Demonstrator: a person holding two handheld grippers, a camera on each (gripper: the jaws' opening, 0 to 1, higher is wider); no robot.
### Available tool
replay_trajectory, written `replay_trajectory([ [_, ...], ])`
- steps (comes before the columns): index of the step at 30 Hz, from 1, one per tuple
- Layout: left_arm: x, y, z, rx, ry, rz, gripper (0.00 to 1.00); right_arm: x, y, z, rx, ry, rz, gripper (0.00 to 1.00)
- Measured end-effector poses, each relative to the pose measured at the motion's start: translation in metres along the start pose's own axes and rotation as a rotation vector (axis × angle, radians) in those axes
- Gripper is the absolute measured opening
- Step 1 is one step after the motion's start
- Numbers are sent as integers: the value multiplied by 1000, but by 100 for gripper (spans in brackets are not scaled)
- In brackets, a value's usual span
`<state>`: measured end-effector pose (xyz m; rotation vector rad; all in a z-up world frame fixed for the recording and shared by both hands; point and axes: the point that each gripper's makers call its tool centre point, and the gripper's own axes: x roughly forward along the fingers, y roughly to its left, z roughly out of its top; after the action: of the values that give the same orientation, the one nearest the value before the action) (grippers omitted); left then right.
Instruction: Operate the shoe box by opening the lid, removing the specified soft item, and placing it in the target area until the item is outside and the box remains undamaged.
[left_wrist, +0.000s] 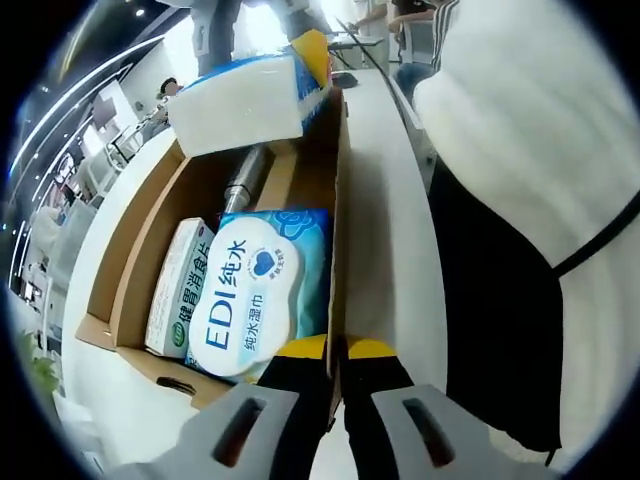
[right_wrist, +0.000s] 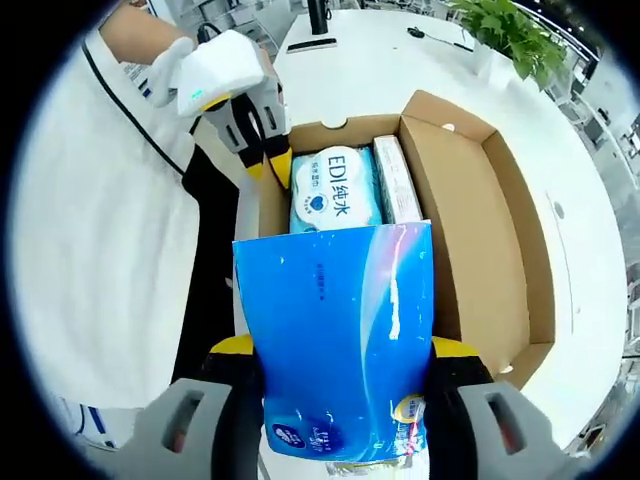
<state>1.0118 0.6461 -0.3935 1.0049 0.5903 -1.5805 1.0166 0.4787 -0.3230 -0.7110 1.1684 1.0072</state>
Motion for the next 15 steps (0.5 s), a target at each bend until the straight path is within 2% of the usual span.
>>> replay_trajectory([
  [6, 0, 0, 0, -1, 0, -1, 3, -14, -3, -6, 9, 22, -19, 63],
  [11, 0, 0, 0, 1, -1, -2, 3, -28, -3, -2, 1, 15, -29, 63],
  [15, 0, 0, 0, 3, -2, -5, 3, -30, -4, -2, 2, 18, -31, 63],
])
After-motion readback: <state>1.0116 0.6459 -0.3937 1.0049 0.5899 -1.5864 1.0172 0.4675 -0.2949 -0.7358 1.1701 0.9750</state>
